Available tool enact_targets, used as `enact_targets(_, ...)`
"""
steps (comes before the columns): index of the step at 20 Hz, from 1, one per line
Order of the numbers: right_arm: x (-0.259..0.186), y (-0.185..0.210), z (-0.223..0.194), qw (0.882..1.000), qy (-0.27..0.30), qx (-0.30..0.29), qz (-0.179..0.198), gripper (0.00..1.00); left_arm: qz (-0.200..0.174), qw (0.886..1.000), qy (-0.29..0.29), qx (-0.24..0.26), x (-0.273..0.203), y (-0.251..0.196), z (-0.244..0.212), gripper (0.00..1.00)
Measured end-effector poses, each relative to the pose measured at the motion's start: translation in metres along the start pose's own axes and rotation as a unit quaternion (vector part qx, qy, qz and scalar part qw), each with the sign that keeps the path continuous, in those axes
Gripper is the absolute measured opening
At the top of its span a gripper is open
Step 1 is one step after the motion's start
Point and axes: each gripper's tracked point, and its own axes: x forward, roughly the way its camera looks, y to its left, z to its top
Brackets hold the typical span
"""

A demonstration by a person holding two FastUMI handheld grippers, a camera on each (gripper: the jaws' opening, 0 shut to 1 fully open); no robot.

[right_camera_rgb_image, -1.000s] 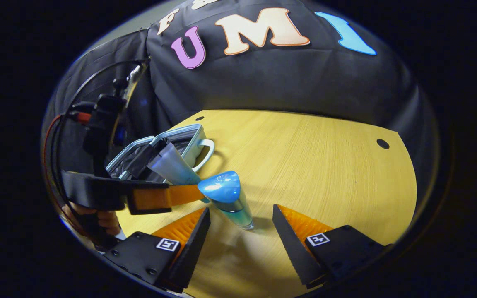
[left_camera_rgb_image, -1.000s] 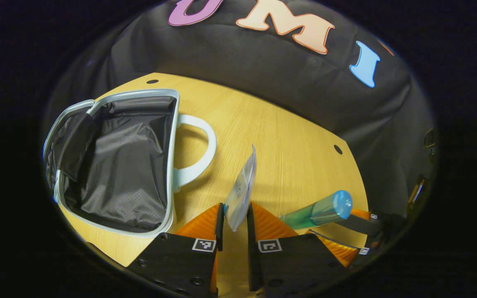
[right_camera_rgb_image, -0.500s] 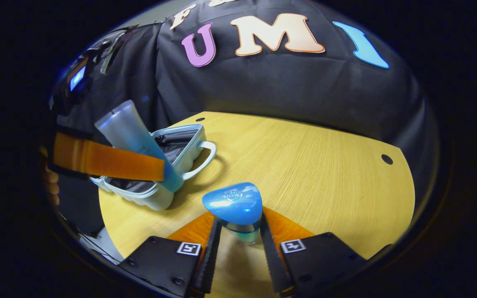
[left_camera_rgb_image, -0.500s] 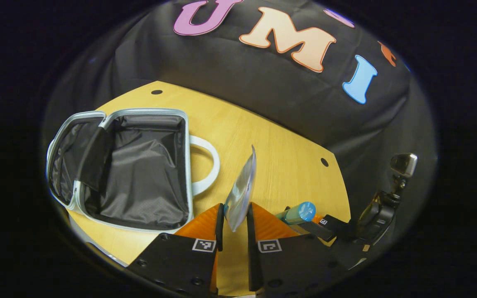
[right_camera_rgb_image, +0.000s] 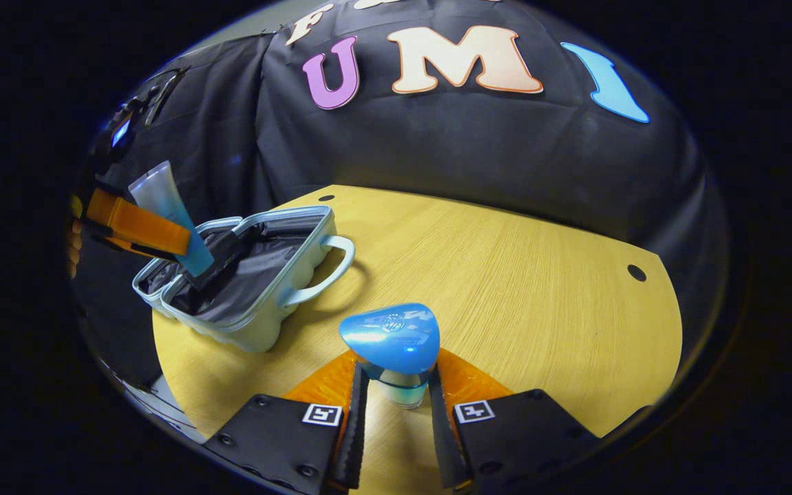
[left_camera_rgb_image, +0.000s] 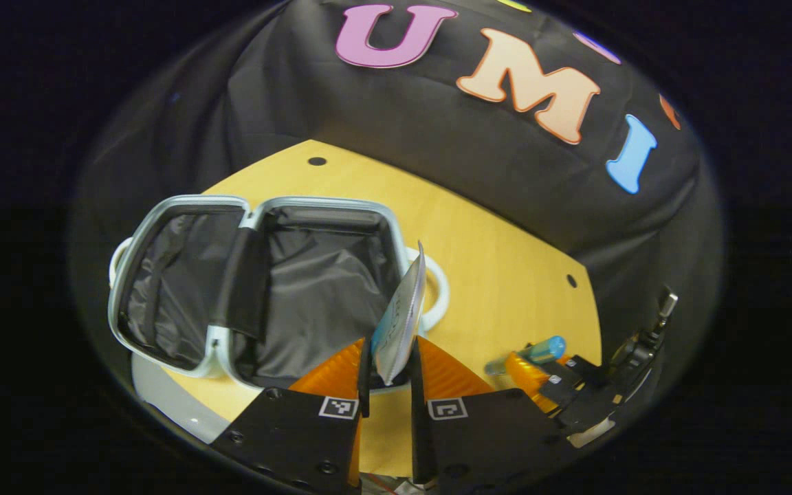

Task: First open the suitcase, pack the skin care products into it, and then close the suitcase.

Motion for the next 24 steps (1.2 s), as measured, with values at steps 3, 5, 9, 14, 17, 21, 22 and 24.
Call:
enact_targets(3,0.000,0.002,0.000,1.000,0.000,-0.004,-0.011,0.45,0.022,0.998,0.044,0.031,0.008,0.034,-0.005,0.22)
enact_targets(5,0.001,0.005,0.000,1.000,0.003,0.004,-0.019,0.45,0.012,0.996,0.085,0.028,0.016,0.041,-0.013,0.22)
enact_targets(9,-0.003,0.008,-0.002,0.999,0.016,0.024,-0.037,0.42,-0.014,0.986,0.163,0.027,0.037,0.051,-0.027,0.22)
enact_targets(14,-0.016,0.022,0.019,0.996,-0.006,0.072,-0.043,0.42,-0.020,0.964,0.264,0.024,0.056,0.070,-0.055,0.22)
enact_targets(17,-0.023,0.033,0.030,0.996,-0.011,0.082,-0.039,0.42,-0.001,0.949,0.314,0.039,0.060,0.084,-0.067,0.22)
enact_targets(21,-0.027,0.058,0.049,0.996,-0.016,0.083,-0.019,0.42,-0.005,0.943,0.329,0.044,0.064,0.087,-0.061,0.22)
enact_targets(22,-0.026,0.066,0.054,0.996,-0.014,0.083,-0.010,0.42,-0.006,0.943,0.331,0.043,0.065,0.087,-0.061,0.24)
enact_targets(24,-0.024,0.084,0.068,0.997,-0.014,0.078,0.007,0.39,-0.007,0.941,0.335,0.037,0.065,0.090,-0.058,0.31)
